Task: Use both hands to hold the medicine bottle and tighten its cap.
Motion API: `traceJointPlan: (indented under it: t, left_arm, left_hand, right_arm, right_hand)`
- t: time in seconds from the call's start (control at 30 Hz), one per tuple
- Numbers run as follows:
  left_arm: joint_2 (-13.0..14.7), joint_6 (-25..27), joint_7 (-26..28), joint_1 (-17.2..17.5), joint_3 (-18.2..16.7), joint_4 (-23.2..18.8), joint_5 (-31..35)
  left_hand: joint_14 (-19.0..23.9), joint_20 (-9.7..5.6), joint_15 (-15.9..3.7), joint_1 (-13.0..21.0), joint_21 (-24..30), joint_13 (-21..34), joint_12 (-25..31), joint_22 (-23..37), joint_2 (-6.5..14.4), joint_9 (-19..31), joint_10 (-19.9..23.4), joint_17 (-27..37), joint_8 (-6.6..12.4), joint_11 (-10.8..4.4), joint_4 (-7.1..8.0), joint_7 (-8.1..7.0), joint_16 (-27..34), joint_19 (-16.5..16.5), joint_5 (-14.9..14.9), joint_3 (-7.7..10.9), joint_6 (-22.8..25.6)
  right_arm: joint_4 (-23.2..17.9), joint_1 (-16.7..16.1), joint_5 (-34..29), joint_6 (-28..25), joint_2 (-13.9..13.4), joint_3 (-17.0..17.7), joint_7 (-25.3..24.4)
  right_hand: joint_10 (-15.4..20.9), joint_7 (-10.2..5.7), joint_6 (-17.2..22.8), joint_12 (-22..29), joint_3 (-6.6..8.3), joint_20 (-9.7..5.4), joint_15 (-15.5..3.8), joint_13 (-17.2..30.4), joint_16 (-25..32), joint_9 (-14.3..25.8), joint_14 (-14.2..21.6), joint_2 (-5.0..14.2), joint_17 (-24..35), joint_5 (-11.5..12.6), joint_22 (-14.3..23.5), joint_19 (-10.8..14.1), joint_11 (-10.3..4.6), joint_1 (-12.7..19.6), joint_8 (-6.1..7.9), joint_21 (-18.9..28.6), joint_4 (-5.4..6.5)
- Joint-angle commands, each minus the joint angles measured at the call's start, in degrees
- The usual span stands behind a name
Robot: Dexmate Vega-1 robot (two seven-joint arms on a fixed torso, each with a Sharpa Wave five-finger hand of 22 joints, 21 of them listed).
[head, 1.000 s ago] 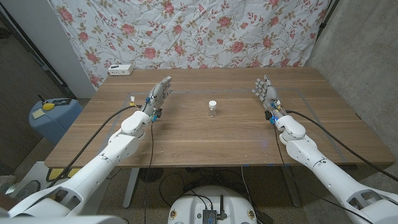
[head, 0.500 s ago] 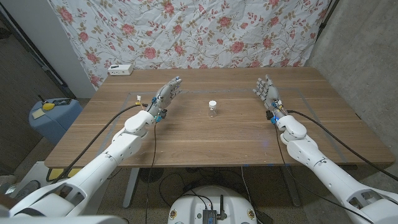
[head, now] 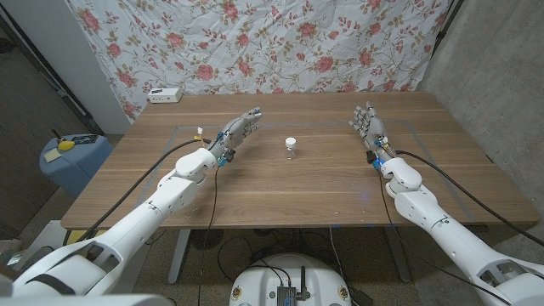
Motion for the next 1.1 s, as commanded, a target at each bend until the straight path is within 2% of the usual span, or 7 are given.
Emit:
traceJointPlan:
  t: [0.03, 0.2, 0.47, 0.53, 0.6, 0.97, 1.1]
  left_arm:
    - [0.13, 2.53, -2.49, -2.16, 2.1, 0.17, 1.23]
    - [-0.34, 3.64, -4.33, -3.42, 3.32, 1.11, 1.44]
    - [-0.4, 4.97, -6.25, -4.71, 4.93, 1.56, 2.47]
    - [-0.2, 5.31, -6.56, -4.83, 5.22, 1.28, 2.74]
    - [0.17, 5.86, -6.5, -4.83, 5.47, 0.59, 3.17]
    - [1.2, 7.05, -3.67, -4.2, 6.32, -2.77, 6.18]
    - [1.71, 7.38, -2.31, -4.03, 6.58, -4.16, 7.69]
  left_hand:
    - [0.11, 1.21, -0.16, 1.6, -0.18, 0.2, 0.34, 0.02, -0.35, 0.31, 0.55, 0.13, 0.16, -0.47, -0.49, -0.45, 0.05, -0.17, 0.57, 0.11, -0.14]
    - [0.22, 2.36, -0.62, 3.68, -0.45, 0.22, 0.18, 0.04, -1.12, 0.31, 0.53, 0.13, -0.48, -0.35, -0.51, -0.87, 0.05, -1.26, 0.8, 0.09, -1.62]
    - [0.11, 2.92, -0.69, 6.26, -0.31, 0.21, -0.16, 0.03, -2.1, 0.3, 0.0, 0.16, -1.12, -0.18, -0.49, -1.19, 0.0, -1.64, 1.27, 0.01, -3.76]
    - [0.08, 2.94, -1.49, 7.89, -0.22, 0.19, -0.26, 0.03, -2.59, 0.29, -0.14, 0.16, -1.18, -0.78, -0.46, -2.48, -0.01, -1.69, 1.53, -0.01, -4.58]
    - [0.01, 2.95, -2.11, 8.48, -0.21, 0.18, -0.28, 0.03, -2.77, 0.29, -0.15, 0.15, -1.14, -0.89, -0.46, -2.42, -0.04, -1.72, 1.63, -0.02, -4.72]
    - [2.26, 2.29, -5.18, 14.36, -0.12, 0.05, 0.17, 0.02, -3.43, 0.26, 1.95, 0.01, -0.88, -1.25, -0.38, -4.35, 0.37, -1.94, 1.91, 0.25, -5.61]
    - [3.11, 2.12, -6.22, 16.36, -0.1, 0.01, 0.2, 0.01, -3.56, 0.26, 2.61, -0.03, -1.03, -1.9, -0.35, -5.42, 0.39, -2.0, 1.78, 0.29, -6.53]
  right_arm:
    - [-0.51, -0.27, -0.22, 0.04, -0.4, 0.45, -0.79]
    - [-0.24, -0.12, -0.23, 0.08, -0.35, 0.59, -0.98]
    - [1.0, 0.43, -0.19, 0.58, -0.17, 0.71, -0.64]
    - [1.23, 0.51, -0.17, 0.72, -0.11, 0.75, -0.6]
    - [1.42, 0.55, -0.13, 0.87, -0.02, 0.79, -0.59]
    - [2.45, 0.82, -0.1, 1.73, 0.44, 0.99, -0.68]
    - [2.97, 1.0, -0.08, 2.08, 0.72, 0.99, -0.64]
  right_hand:
    - [0.3, -0.13, 0.37, 0.31, 0.41, -3.84, -1.53, 0.14, 0.28, 0.22, 0.46, 0.3, 0.03, 0.55, 0.3, 0.56, -0.01, -0.11, 0.41, 0.0, -0.27]
    - [0.29, -0.21, 0.42, 0.29, 0.46, -3.8, -1.6, 0.14, 0.27, 0.22, 0.48, 0.36, 0.02, 0.6, 0.3, 0.5, 0.01, -0.07, 0.43, -0.03, -0.3]
    - [0.31, -0.34, 0.46, 0.28, 0.54, -3.78, -1.58, 0.14, 0.21, 0.22, 0.43, 0.42, 0.0, 0.69, 0.31, 0.38, -0.01, 0.01, 0.43, -0.1, -0.37]
    - [0.36, -0.3, 0.47, 0.3, 0.55, -3.77, -1.55, 0.14, 0.21, 0.22, 0.44, 0.42, -0.01, 0.71, 0.31, 0.37, -0.02, 0.03, 0.43, -0.11, -0.39]
    - [0.4, -0.34, 0.47, 0.31, 0.57, -3.78, -1.55, 0.14, 0.19, 0.22, 0.41, 0.43, -0.01, 0.72, 0.31, 0.36, -0.05, 0.04, 0.43, -0.12, -0.4]
    - [0.51, -0.47, 0.65, 0.34, 0.61, -3.67, -1.38, 0.15, 0.19, 0.21, 0.48, 0.42, -0.02, 0.81, 0.31, 0.35, 0.21, 0.08, 0.48, -0.14, -0.46]
    - [0.54, -0.53, 0.74, 0.34, 0.61, -3.63, -1.39, 0.15, 0.17, 0.22, 0.47, 0.4, -0.03, 0.84, 0.31, 0.34, 0.14, 0.09, 0.51, -0.15, -0.48]
